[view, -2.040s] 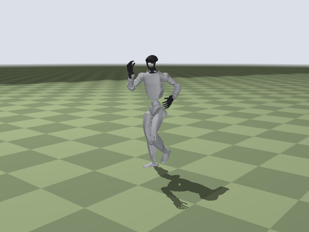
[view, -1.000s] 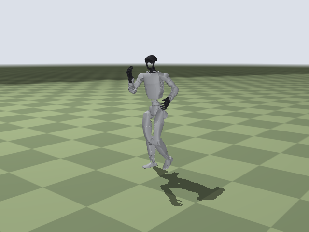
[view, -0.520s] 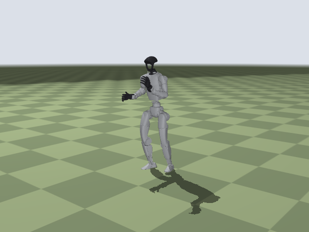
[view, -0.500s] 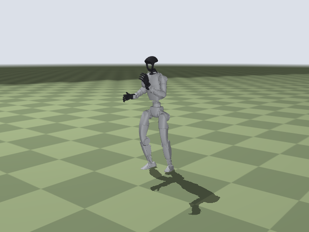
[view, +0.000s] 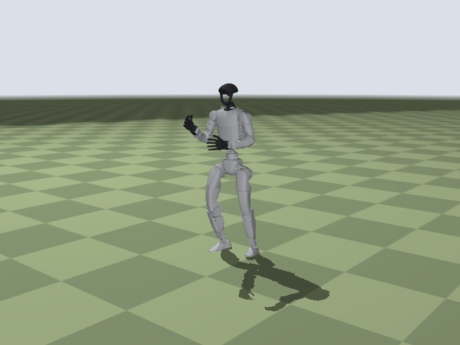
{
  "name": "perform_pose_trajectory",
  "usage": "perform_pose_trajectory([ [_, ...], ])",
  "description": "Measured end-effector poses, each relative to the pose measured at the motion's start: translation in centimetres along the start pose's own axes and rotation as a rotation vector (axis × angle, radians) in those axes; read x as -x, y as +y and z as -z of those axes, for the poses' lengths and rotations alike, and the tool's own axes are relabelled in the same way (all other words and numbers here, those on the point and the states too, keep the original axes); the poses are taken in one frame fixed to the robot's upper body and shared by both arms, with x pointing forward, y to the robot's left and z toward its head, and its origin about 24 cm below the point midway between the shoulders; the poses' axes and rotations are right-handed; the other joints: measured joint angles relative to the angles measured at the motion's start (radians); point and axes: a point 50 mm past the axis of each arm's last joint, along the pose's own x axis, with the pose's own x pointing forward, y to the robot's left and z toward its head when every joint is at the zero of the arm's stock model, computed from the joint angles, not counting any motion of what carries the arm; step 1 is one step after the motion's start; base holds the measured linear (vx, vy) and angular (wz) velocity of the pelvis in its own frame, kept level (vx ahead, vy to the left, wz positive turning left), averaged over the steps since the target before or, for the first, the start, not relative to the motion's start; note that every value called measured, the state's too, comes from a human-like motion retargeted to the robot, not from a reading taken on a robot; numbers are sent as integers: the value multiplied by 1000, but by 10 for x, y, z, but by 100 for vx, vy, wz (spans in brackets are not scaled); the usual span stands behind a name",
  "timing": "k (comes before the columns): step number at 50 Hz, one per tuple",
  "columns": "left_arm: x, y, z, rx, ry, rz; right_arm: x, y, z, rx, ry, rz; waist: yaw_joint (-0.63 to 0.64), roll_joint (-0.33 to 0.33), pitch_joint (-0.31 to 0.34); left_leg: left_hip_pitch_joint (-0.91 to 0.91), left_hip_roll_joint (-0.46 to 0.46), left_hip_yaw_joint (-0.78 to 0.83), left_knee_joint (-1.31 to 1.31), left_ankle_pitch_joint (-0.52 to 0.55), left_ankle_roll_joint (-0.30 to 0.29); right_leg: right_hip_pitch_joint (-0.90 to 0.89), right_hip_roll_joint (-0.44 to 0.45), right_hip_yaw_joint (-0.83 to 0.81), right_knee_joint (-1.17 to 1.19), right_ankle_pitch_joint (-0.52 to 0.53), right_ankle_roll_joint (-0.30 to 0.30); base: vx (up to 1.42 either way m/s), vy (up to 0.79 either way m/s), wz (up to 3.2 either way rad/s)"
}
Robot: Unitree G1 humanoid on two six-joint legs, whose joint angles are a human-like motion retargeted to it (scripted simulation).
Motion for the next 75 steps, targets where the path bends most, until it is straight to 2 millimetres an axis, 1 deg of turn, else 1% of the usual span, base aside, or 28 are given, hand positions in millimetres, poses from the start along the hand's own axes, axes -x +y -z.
perform_pose_trajectory([
  [3, 66, 28, 51, -80, 259, 78, -42, 16, -41, -33, -241, 10, 156, -81, 11, -161, -19, 53, 332, 43, 30, 138, -19, 10, -304, -45, -22, -3, -23, -97],
  [5, 113, 49, 69, -112, 413, 116, -61, 20, -71, -31, -398, 27, 260, -107, 28, -323, 12, 61, 640, 126, 21, 187, -32, 33, -423, -11, -23, -3, -17, -90],
  [8, 177, 80, 74, -79, 583, 43, -81, 23, -110, 15, -580, 22, 399, -135, 59, -559, 4, 26, 1021, 83, -27, 182, -82, 90, -476, 18, 29, -4, -8, -96],
  [10, 212, 96, 71, -47, 663, -56, -91, 23, -127, 71, -651, 8, 447, -153, 88, -674, 29, 62, 1227, 16, -6, 158, -122, 111, -466, 21, 46, -8, -6, -44],
  [12, 235, 108, 64, -4, 701, -179, -101, 22, -132, 137, -664, 16, 451, -153, 104, -758, 98, 98, 1392, -18, 54, 123, -130, 122, -438, 21, 22, -9, -8, 5],
  [14, 242, 110, 57, 39, 686, -286, -106, 19, -124, 194, -627, 43, 444, -150, 126, -807, 124, 103, 1497, -42, 104, 113, -135, 120, -421, 20, -3, -7, -7, 26],
  [17, 228, 103, 45, 106, 582, -372, -103, 10, -93, 207, -483, 98, 432, -147, 139, -831, 94, 71, 1553, -52, 116, 112, -133, 114, -409, 15, -12, -1, -1, 7],
  [20, 188, 87, 30, 157, 402, -354, -82, -3, -42, 199, -256, 137, 418, -145, 132, -786, 38, 29, 1483, -33, 74, 113, -120, 115, -398, 1, -5, 0, 0, 0],
  [24, 106, 55, -8, 237, 55, -267, -15, -23, 31, 299, 117, 158, 376, -138, 114, -600, 3, 8, 1135, 34, 27, 117, -80, 103, -377, -17, 9, 3, 2, 3],
  [25, 85, 47, -24, 265, -48, -248, 8, -30, 46, 345, 211, 180, 362, -133, 110, -534, 2, 9, 1002, 76, 17, 116, -64, 100, -366, -20, 9, 5, 6, 15],
  [27, 43, 31, -70, 334, -290, -192, 53, -33, 60, 246, 357, 151, 317, -112, 113, -369, 8, 37, 682, 131, -1, 112, -31, 86, -328, -22, 10, 3, 10, 38],
  [29, 21, 21, -124, 385, -544, -144, 96, -38, 64, 189, 485, 148, 225, -84, 97, -221, 12, 68, 400, 58, -13, 83, -1, 56, -265, -10, 20, -2, 17, 80],
  [31, 14, 14, -177, 391, -796, -115, 129, -44, 57, 156, 575, 106, 102, -38, 92, -89, 16, 66, 153, -10, -19, 24, 16, 13, -122, 33, 36, -7, 21, 96],
  [35, 34, 7, -261, 316, -1240, -76, 164, -63, 28, 184, 679, 14, -144, 59, 139, 89, 90, 31, -167, 29, -54, -218, 2, -30, 429, 141, 77, -5, 16, 71],
  [38, 51, 1, -298, 214, -1441, 30, 181, -78, 12, 256, 732, 46, -233, 93, 168, 131, 155, 39, -239, 58, -133, -392, -10, -18, 776, -10, 51, -4, 6, 24],
  [42, 41, -2, -318, 42, -1469, 69, 189, -88, 7, 285, 724, 175, -256, 104, 174, 90, 180, 16, -231, 71, -79, -514, -83, -57, 1052, -61, -11, -6, 1, 14],
  [45, 20, -5, -302, 25, -1333, 73, 176, -81, 9, 206, 637, 245, -244, 111, 156, 44, 189, -14, -189, 64, -50, -516, -59, -47, 1079, -60, -8, -1, -5, 23],
  [47, 3, -8, -276, 68, -1180, 68, 155, -71, 15, 131, 554, 237, -213, 108, 144, 38, 185, -12, -171, 56, -55, -473, -23, -29, 1012, -72, 1, 4, -7, -5],
  [50, -19, -6, -214, 146, -879, 9, 110, -52, 20, 43, 401, 167, -146, 83, 123, 35, 153, 4, -128, 33, -54, -352, 4, -9, 782, -38, 12, 7, -9, -28],
  [52, -19, 5, -160, 155, -666, -66, 69, -38, 15, 20, 258, 85, -99, 50, 108, 17, 110, 18, -76, 14, -35, -234, 9, 1, 501, 35, 27, 7, -13, -47],
  [54, -2, 25, -105, 122, -465, -138, 24, -21, 1, 9, 90, -8, -45, 3, 94, -31, 61, 42, 22, -5, -4, -108, 12, 26, 187, 48, 36, 4, -18, -75],
  [56, 31, 46, -57, 62, -264, -165, -15, -3, -23, 9, -89, -73, 36, -54, 81, -130, 29, 69, 210, 0, 25, -3, 2, 57, -71, -24, 18, -1, -22, -106],
  [60, 114, 80, 3, -48, 118, -119, -67, 19, -84, 57, -436, -99, 253, -115, 125, -415, 63, 60, 776, 131, 20, 156, -27, 102, -396, -21, -31, 0, -18, -109],
  [63, 168, 100, 18, -32, 337, -147, -91, 18, -121, 168, -605, 11, 374, -122, 180, -584, 133, 93, 1127, 41, 40, 208, -71, 121, -473, 35, 17, 0, -9, -51],
  [65, 196, 107, 22, -7, 439, -156, -98, 28, -144, 183, -698, -91, 415, -129, 195, -676, 191, 132, 1319, -22, 71, 211, -98, 119, -489, 51, 37, -2, -8, -12],
  [68, 217, 116, 19, 15, 513, -230, -109, 25, -157, 283, -759, 61, 457, -138, 185, -785, 261, 149, 1519, -57, 89, 174, -110, 143, -480, 48, 18, -1, -7, -23],
  [71, 212, 109, 17, 49, 476, -252, -104, 36, -157, 271, -781, -70, 469, -145, 170, -820, 251, 140, 1587, -67, 88, 152, -116, 161, -472, 44, 14, 1, -2, -16],
  [75, 177, 89, 16, 109, 312, -302, -95, 28, -111, 227, -591, -30, 409, -135, 114, -774, 155, 100, 1489, -32, 61, 148, -101, 150, -464, 29, 16, 2, 5, 11],
])
